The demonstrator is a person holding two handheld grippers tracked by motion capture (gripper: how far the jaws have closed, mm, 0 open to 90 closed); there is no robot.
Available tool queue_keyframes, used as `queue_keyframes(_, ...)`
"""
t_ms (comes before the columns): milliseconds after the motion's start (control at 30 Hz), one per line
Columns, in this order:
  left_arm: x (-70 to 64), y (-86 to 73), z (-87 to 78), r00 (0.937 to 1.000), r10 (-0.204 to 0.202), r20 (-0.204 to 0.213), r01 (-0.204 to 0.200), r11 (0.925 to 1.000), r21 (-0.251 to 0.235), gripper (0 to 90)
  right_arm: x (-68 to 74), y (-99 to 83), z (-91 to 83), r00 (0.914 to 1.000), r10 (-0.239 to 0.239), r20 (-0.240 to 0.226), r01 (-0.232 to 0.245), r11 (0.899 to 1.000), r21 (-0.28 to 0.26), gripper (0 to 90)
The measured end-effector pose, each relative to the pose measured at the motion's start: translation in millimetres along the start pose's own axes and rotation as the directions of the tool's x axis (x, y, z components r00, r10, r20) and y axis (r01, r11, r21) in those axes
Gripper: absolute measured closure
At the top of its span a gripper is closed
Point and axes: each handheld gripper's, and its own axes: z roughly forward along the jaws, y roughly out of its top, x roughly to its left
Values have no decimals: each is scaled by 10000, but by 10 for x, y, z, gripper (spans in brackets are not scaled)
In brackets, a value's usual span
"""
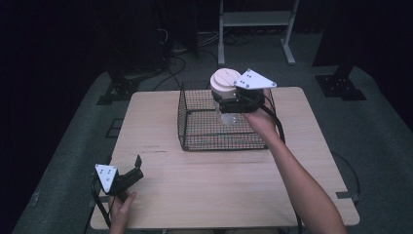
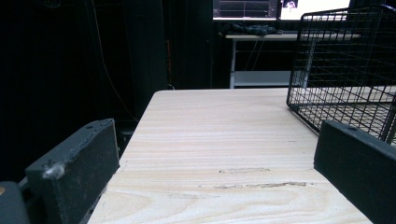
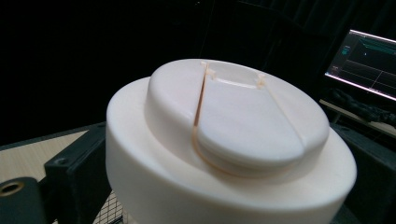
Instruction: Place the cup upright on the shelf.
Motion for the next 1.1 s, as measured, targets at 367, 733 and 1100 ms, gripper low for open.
queue_keyframes(367, 3, -1, 1, 10000, -43, 6, 43, 10000, 2, 0, -69, -119, 236, 9996, 226, 165, -229, 9996, 146, 40)
queue_keyframes(733, 9, -1, 1, 10000, -78, 42, 78, 10000, -10, 0, -117, -311, 483, 9992, 359, 178, -367, 9983, 455, 40)
queue_keyframes(1100, 9, -1, 1, 9999, -100, 47, 100, 9999, -17, 0, -132, -528, 687, 9985, 553, 32, -554, 9960, 705, 40)
